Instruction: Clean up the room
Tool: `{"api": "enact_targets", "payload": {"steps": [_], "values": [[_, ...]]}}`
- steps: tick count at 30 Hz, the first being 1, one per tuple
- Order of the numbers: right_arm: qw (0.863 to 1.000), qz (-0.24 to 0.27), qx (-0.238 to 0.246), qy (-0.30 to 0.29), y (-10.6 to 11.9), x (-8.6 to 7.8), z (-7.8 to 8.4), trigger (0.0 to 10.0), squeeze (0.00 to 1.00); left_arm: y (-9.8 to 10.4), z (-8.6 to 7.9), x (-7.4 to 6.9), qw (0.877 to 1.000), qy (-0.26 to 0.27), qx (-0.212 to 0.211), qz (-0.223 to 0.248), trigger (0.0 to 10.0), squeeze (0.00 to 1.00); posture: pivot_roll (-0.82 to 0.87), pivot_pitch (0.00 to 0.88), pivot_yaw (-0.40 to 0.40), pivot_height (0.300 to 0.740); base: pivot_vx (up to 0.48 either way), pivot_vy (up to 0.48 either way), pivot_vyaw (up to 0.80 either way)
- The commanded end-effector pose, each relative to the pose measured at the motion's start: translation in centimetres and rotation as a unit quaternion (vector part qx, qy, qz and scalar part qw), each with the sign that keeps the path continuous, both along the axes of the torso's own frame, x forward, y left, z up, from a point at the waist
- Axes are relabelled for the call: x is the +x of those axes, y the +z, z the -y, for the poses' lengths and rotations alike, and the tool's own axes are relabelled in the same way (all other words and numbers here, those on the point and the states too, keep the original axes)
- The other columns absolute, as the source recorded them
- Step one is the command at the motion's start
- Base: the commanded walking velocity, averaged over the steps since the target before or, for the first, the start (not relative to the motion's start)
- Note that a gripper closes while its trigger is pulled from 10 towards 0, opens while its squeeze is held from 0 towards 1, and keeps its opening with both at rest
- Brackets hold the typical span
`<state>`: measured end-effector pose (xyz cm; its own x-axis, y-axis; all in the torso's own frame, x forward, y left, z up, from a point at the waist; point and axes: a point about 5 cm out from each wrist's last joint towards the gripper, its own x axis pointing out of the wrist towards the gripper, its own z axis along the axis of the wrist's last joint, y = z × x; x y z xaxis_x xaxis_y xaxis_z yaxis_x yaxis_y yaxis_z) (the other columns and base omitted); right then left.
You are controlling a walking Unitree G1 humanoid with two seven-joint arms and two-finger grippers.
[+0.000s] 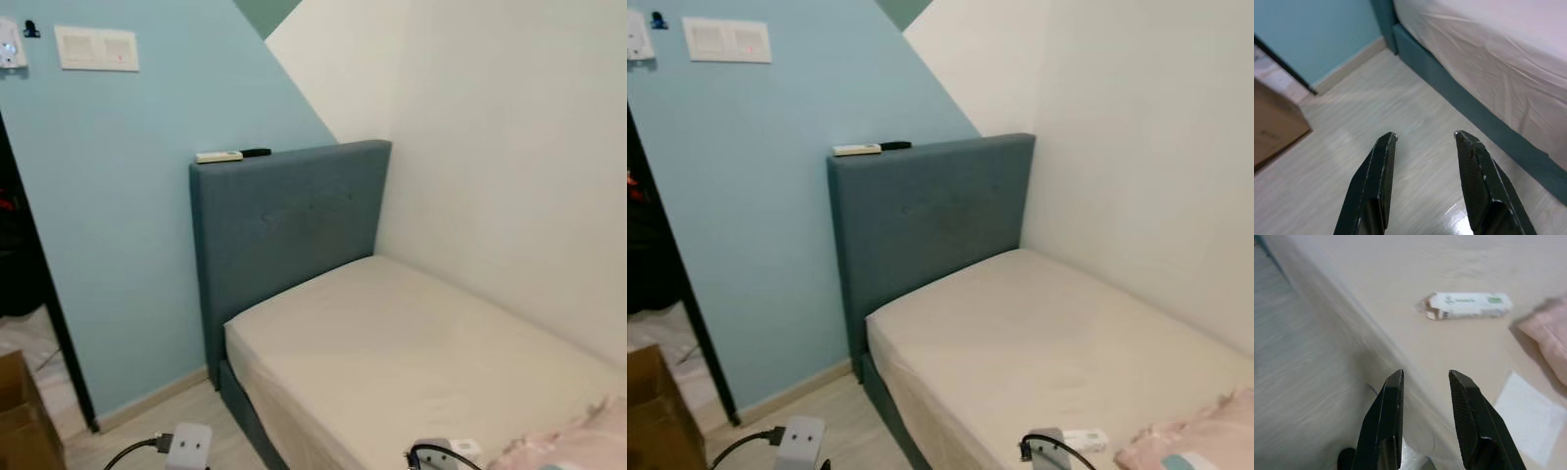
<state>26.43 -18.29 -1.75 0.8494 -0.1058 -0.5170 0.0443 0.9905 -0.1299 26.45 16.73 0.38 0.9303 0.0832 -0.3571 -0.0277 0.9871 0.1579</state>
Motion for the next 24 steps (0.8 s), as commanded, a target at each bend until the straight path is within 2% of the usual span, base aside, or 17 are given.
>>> {"api": "enact_targets", "payload": {"steps": [1, 13, 17, 24], "values": [[1.000, -0.018, 0.017, -0.010, -0.75, -0.83, -0.24, 10.0, 0.00, -0.06, -0.13, -0.07, 1.000, -0.004, 0.010, -0.001, 10.0, 0.00, 0.00, 0.071, -0.043, 0.740, 0.000, 0.000, -0.80], [1.000, -0.020, -0.004, -0.010, -0.84, -1.13, 0.19, 10.0, 0.00, -0.14, 0.37, -0.17, 1.000, -0.025, -0.006, -0.002, 10.0, 0.00, 0.00, 0.062, -0.036, 0.740, 0.000, 0.000, -0.80], [1.000, -0.015, 0.011, -0.011, -0.73, -1.05, 0.21, 10.0, 0.00, -0.03, 0.48, -0.11, 1.000, -0.025, -0.004, 0.001, 10.0, 0.00, -0.01, 0.057, -0.035, 0.740, 0.000, 0.000, -0.80], [1.000, -0.009, 0.005, -0.015, -0.61, -1.17, 0.46, 10.0, 0.00, 0.02, 0.52, -0.16, 1.000, -0.026, -0.005, 0.007, 10.0, 0.00, -0.02, 0.050, -0.029, 0.740, 0.000, 0.000, -0.80]]}}
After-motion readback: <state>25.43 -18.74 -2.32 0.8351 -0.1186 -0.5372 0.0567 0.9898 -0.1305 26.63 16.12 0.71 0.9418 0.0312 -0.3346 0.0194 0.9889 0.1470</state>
